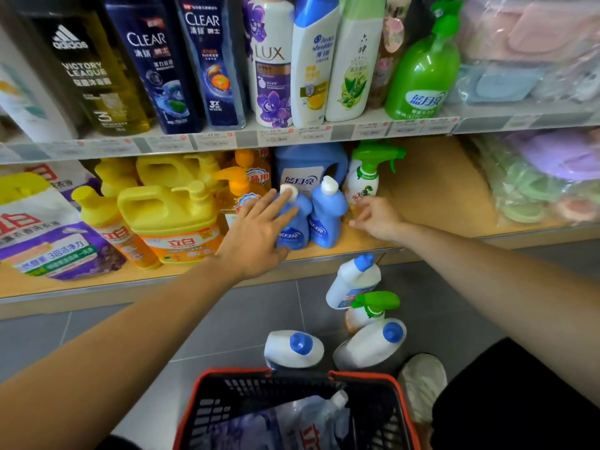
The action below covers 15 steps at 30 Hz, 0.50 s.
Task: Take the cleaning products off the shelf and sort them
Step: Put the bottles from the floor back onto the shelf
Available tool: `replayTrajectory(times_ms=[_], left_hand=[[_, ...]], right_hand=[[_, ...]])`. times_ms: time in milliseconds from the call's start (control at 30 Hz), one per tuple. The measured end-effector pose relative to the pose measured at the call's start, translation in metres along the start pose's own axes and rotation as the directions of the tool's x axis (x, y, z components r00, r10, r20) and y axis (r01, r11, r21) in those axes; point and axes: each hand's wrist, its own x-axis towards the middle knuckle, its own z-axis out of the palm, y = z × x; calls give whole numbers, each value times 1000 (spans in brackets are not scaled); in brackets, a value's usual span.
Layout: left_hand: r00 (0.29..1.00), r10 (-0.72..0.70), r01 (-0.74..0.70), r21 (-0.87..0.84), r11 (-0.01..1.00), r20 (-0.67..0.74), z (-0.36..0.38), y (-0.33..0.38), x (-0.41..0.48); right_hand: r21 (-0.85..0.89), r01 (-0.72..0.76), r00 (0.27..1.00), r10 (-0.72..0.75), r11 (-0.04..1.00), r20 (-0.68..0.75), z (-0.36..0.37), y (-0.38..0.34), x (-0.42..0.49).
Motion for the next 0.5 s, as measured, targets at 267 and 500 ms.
replayTrajectory(times_ms=[267,500], left_hand=[[824,202,36,-405,914,530,-4,38,-38],[766,260,-157,-221,963,588,24,66,-73]], right_hand=[[-311,60,898,85,948,432,11,29,-52],[-204,139,956,-78,969,285,15,46,-58]])
